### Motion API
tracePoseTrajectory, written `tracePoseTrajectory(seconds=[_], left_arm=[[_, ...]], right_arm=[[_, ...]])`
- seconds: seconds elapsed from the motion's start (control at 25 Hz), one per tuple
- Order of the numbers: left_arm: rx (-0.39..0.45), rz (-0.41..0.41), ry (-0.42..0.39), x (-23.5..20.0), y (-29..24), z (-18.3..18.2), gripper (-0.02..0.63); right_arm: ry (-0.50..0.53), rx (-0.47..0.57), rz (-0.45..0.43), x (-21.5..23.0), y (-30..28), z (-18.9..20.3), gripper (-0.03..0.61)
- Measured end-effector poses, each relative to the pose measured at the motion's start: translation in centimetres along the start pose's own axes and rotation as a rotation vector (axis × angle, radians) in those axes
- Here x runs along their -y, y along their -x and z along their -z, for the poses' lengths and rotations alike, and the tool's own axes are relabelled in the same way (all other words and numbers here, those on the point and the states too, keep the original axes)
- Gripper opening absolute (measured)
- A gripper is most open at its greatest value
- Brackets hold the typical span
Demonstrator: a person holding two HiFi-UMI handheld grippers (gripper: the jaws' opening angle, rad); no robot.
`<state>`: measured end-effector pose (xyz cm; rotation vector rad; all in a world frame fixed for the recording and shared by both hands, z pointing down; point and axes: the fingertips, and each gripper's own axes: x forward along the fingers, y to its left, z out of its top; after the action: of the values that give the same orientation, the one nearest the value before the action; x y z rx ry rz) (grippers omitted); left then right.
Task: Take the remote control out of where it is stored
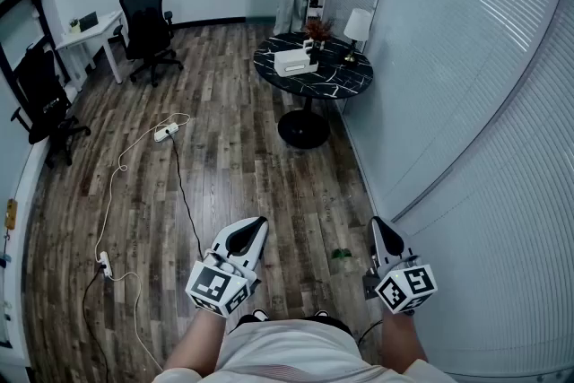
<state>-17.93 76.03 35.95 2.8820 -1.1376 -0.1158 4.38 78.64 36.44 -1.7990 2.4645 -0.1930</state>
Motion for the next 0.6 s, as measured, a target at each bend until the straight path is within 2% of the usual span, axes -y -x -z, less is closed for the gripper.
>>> tracePoseTrajectory(seconds=[0.4,0.6], left_arm=[[0.011,-0.008,-0.008,-1.2,0.0,-0.5,0.011],[0.015,-0.018,-0.012,-2.5,0.2,-0.7,0.011]], right_arm=[[0.015,0.0,0.002,-0.4,-1.4,-0.3,0.012],[-0.01,0.023,-0.028,-1.4,-2.7,-0.5,0.012]])
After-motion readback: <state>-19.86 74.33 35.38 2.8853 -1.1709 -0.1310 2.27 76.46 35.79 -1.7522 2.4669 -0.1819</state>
